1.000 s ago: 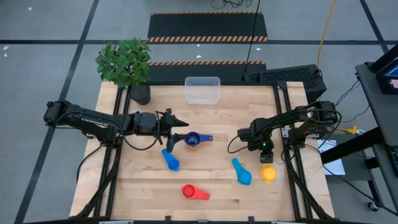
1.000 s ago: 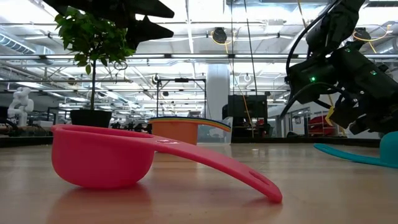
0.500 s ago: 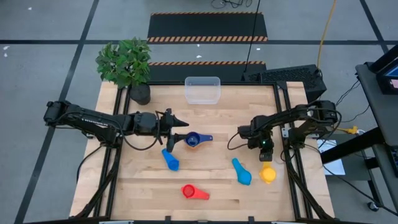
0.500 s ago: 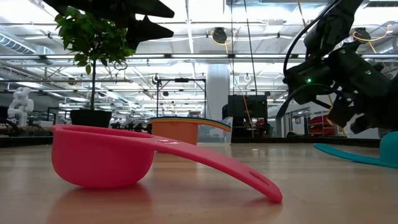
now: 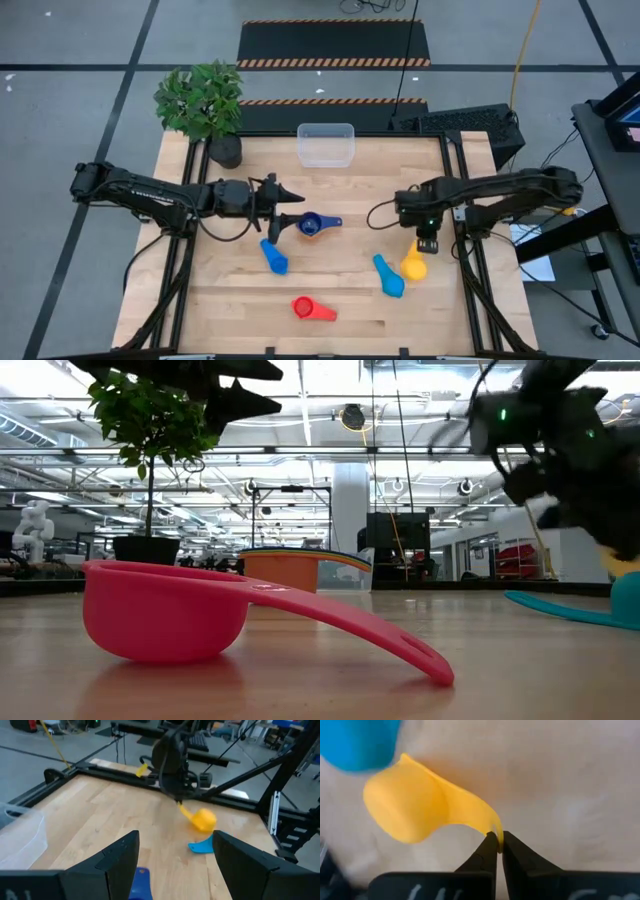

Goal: Nest measuring cups in basket
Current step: Stack the yellow measuring cup on top of the dark blue measuring cup

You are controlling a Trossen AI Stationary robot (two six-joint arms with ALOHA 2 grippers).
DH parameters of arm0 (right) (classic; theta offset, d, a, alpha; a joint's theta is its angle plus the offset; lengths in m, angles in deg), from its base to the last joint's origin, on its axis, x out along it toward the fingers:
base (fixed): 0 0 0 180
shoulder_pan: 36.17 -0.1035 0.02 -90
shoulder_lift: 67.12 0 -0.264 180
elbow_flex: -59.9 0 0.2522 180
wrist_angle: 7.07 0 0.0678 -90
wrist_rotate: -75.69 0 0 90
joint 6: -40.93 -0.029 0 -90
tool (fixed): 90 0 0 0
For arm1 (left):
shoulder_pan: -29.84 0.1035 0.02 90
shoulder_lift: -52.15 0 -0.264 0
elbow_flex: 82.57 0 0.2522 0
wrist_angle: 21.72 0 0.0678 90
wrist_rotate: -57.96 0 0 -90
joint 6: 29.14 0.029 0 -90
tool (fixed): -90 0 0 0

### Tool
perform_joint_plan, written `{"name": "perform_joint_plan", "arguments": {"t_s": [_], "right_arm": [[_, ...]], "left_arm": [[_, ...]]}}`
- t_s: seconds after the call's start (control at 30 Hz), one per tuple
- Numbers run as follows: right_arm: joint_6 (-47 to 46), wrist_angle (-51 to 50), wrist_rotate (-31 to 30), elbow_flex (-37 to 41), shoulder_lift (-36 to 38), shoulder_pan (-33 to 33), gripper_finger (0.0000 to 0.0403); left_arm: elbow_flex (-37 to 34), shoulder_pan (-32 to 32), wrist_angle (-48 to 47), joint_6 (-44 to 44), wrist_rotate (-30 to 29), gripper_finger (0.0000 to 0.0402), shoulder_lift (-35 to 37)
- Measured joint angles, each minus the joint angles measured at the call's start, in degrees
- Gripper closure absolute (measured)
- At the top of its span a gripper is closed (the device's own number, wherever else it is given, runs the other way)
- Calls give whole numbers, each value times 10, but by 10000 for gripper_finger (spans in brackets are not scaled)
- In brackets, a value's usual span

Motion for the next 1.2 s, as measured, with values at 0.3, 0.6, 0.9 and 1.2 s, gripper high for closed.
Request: {"name": "perform_joint_plan", "arguments": {"t_s": [0.3, 0.6, 0.9, 1.2], "right_arm": [[-52, -5, -58, -52, 117, -32, 403], [-58, 26, -199, -129, 148, -56, 403], [-43, 251, -315, -104, 156, -81, 403], [22, 561, -312, -8, 156, -101, 403]], "left_arm": [[0, -2, 35, 4, -5, 147, 0], [0, -2, 38, 11, -29, 147, 0], [0, -9, 38, 30, -32, 147, 0], [0, -32, 82, 106, -61, 147, 6]]}}
